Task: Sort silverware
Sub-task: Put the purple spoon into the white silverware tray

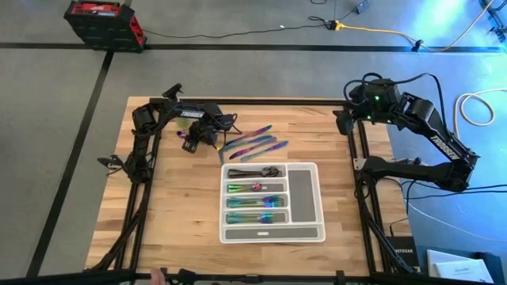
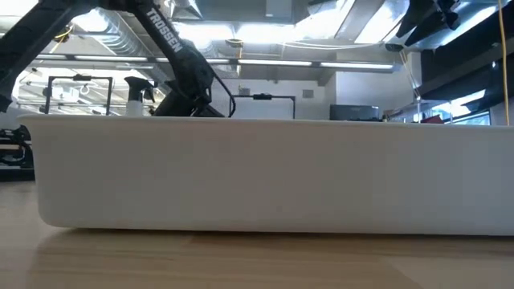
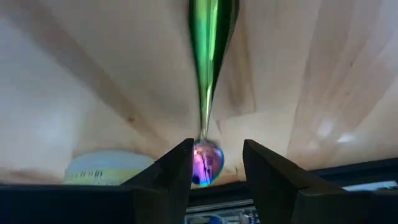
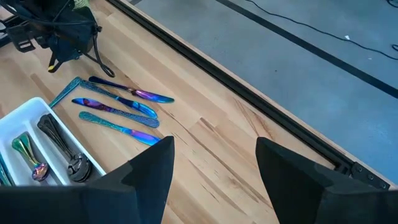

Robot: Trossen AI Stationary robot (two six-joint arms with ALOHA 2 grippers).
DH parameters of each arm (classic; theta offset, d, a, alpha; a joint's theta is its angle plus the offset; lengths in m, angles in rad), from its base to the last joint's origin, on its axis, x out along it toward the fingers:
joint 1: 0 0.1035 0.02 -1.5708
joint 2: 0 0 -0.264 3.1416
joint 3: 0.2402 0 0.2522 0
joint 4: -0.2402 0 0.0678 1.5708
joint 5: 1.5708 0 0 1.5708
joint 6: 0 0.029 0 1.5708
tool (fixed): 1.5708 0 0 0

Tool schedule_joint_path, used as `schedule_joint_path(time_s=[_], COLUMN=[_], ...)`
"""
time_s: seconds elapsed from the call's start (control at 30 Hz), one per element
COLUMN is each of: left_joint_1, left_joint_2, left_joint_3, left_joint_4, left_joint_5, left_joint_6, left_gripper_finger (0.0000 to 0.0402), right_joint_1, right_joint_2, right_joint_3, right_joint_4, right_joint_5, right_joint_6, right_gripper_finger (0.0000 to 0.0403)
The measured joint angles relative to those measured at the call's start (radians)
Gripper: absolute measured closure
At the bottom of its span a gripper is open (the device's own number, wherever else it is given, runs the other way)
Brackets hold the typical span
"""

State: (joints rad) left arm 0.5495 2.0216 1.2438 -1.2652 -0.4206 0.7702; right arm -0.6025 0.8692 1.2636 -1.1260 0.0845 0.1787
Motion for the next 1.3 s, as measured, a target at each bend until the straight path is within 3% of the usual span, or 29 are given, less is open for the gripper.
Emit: schedule_joint_path(time_s=[0.17, 0.57, 1.17, 1.3], left_joint_1=[0.004, 0.016, 0.022, 0.021], left_joint_2=[0.000, -0.006, -0.002, -0.002], left_joint_3=[-0.031, -0.075, -0.075, -0.075], left_joint_4=[0.014, 0.100, 0.117, 0.116], left_joint_5=[-0.002, -0.016, 0.051, 0.049], left_joint_6=[0.092, 0.063, 0.038, 0.045], left_gripper_finger=[0.0275, 0.0275, 0.0275, 0.0298], right_joint_1=[0.000, 0.000, 0.000, 0.000], right_joint_2=[0.000, 0.006, 0.067, 0.067], right_joint_3=[0.000, 0.000, 0.000, 0.000], right_joint_4=[-0.001, 0.000, 0.002, 0.002], right_joint_5=[0.000, 0.001, 0.001, 0.001], right_joint_6=[0.009, 0.029, 0.053, 0.053], right_gripper_finger=[0.0191, 0.0191, 0.0191, 0.0191])
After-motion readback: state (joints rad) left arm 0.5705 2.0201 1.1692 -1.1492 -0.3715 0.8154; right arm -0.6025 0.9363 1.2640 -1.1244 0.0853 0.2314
